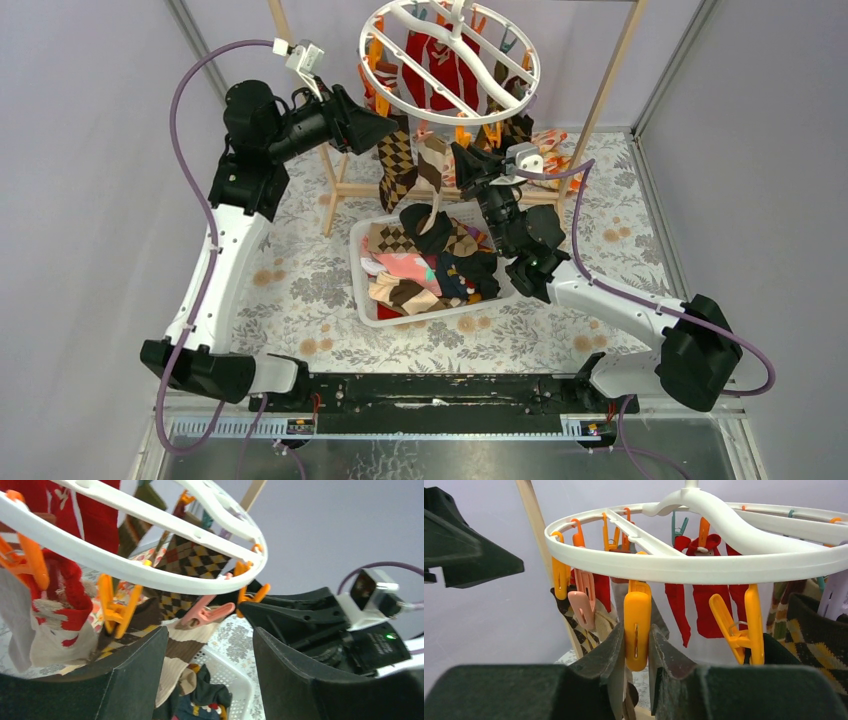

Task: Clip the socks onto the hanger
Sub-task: Open the clamp at the hanger.

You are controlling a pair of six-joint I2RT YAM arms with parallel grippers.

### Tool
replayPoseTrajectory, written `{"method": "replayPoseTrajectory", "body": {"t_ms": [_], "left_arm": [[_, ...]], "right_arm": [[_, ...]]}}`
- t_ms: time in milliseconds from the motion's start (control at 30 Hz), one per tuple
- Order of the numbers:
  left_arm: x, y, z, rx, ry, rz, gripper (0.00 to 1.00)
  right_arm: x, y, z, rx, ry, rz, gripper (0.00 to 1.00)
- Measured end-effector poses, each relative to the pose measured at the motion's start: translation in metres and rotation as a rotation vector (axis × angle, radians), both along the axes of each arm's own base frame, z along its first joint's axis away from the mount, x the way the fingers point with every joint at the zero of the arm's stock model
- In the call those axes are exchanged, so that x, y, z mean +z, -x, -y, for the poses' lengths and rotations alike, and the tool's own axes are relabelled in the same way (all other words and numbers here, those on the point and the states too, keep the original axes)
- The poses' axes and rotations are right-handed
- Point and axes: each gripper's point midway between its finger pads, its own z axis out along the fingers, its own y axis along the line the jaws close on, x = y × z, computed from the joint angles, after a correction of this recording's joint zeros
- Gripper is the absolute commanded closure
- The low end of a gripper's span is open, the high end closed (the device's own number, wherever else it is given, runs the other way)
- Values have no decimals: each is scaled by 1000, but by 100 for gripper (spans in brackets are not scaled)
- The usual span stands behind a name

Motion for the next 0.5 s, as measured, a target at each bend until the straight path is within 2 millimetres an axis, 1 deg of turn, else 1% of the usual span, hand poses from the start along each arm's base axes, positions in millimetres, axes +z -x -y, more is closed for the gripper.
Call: {"method": "replayPoseTrajectory", "body": {"t_ms": [100,200,267,367,433,500], "left_arm": [[8,13,2,-31,24,-7,28],[12,24,11,-67,33,-25,24],[12,35,24,-106,27,-43,23],[16,59,49,-191,8,-52,23],[20,71,60,-229,-2,-45,23],[21,77,66,-243,-12,-40,26]], "right_arm": [[0,0,-2,10,-6,-14,90],[1,-1,-5,25,-18,-38,91],[2,-1,-8,40,-26,-56,92],[6,1,-14,63,-29,-71,92],[10,3,-18,76,-28,-77,92],[14,6,-22,87,-31,-76,92]]}}
